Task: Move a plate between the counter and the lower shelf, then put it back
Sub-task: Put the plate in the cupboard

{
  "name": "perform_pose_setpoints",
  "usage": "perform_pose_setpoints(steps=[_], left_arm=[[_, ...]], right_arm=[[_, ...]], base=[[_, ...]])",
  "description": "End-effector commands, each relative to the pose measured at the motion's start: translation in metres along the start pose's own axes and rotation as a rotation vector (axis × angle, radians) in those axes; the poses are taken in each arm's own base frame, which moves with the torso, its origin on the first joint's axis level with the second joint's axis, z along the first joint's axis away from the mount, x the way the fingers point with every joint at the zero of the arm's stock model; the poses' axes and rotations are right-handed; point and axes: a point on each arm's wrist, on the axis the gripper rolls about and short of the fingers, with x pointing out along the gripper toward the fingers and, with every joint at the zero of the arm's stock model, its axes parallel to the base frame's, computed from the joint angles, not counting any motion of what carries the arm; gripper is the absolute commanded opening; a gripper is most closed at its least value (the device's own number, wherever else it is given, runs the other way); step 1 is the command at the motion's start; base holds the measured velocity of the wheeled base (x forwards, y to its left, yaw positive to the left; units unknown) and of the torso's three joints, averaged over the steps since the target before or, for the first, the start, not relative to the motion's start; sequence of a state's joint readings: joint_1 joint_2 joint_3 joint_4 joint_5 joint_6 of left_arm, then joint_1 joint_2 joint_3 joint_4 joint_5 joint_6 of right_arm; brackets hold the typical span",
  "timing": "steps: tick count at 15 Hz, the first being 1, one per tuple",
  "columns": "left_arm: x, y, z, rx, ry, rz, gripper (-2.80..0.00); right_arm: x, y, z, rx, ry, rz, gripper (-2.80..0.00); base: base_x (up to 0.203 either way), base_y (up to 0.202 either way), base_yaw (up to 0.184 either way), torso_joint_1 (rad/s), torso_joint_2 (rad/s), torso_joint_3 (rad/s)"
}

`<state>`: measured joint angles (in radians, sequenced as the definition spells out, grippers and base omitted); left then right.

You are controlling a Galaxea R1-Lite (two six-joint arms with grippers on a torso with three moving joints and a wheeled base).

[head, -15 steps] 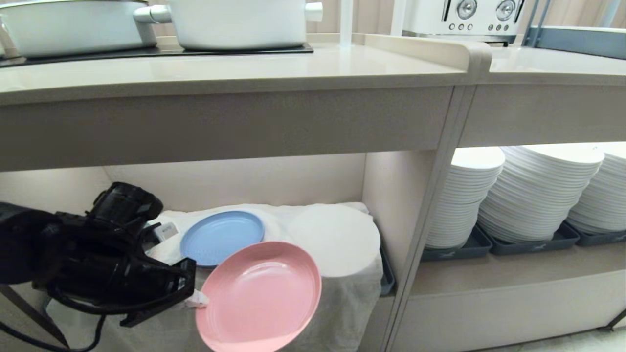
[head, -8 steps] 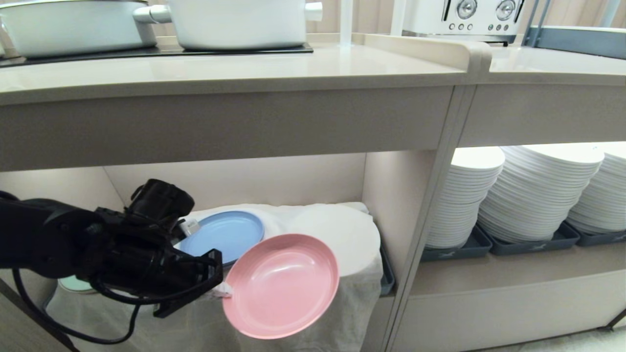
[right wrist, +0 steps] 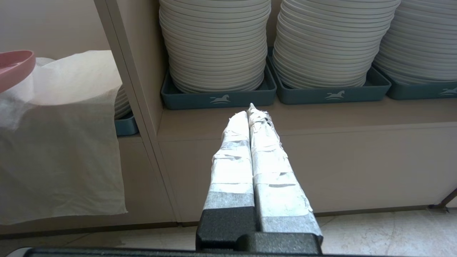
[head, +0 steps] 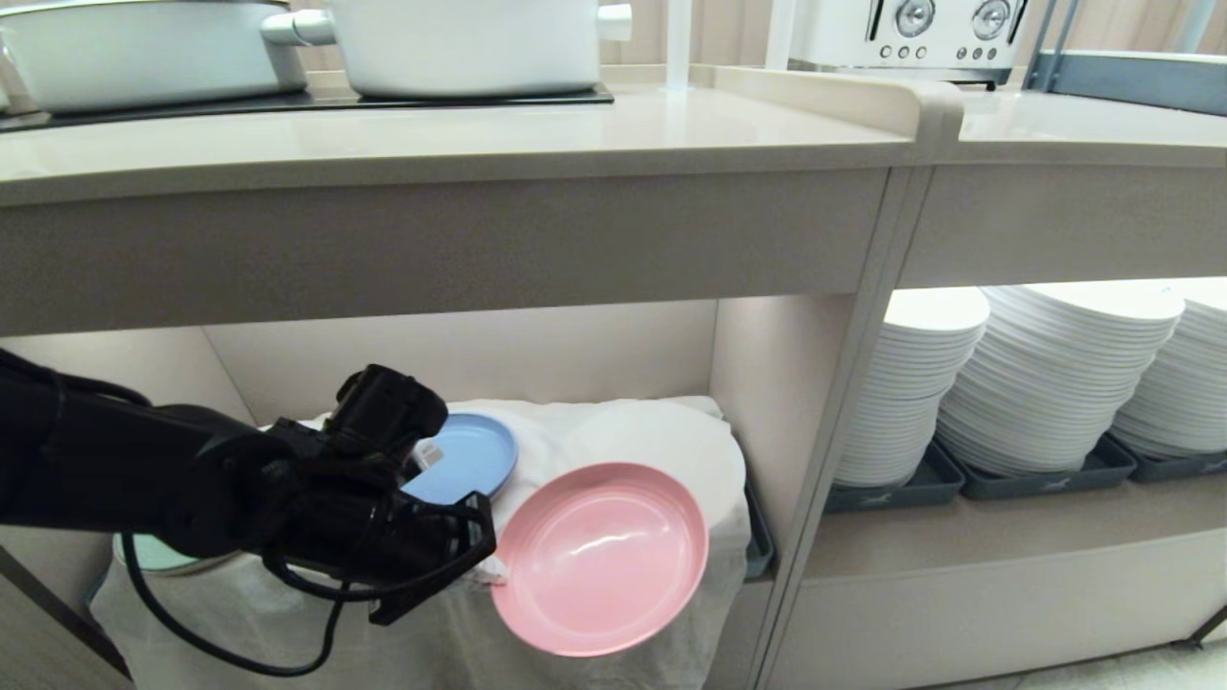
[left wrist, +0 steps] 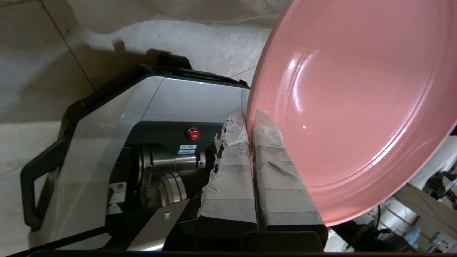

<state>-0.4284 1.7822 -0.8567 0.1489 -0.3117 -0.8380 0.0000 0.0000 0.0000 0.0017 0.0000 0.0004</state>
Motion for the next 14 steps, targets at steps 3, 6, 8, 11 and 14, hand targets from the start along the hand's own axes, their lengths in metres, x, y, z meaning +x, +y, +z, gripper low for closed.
perform_pose_setpoints(steps=[3, 6, 8, 11, 14], left_arm=[[0.016, -0.006, 0.004, -0.058, 0.001, 0.034, -2.8], [0.02, -0.015, 0.011, -0.093, -0.023, 0.031, -2.8], [0.027, -0.02, 0.019, -0.133, -0.052, 0.042, -2.8], [0.036, -0.023, 0.019, -0.146, -0.062, 0.062, -2.8], [0.042, -0.036, 0.023, -0.195, -0.078, 0.041, -2.8]], right_arm=[[0.0, 0.0, 0.0, 0.0, 0.0, 0.0, -2.8], [0.0, 0.0, 0.0, 0.001, 0.0, 0.0, -2.8], [0.0, 0.0, 0.0, 0.001, 0.0, -0.002, -2.8], [0.0, 0.0, 0.0, 0.0, 0.0, 0.0, -2.8], [0.0, 0.0, 0.0, 0.001, 0.0, -0.001, -2.8]], base=[[0.0, 0.0, 0.0, 0.0, 0.0, 0.0], [0.0, 0.0, 0.0, 0.0, 0.0, 0.0], [0.0, 0.0, 0.0, 0.0, 0.0, 0.0], [0.0, 0.0, 0.0, 0.0, 0.0, 0.0], [0.0, 0.0, 0.0, 0.0, 0.0, 0.0]])
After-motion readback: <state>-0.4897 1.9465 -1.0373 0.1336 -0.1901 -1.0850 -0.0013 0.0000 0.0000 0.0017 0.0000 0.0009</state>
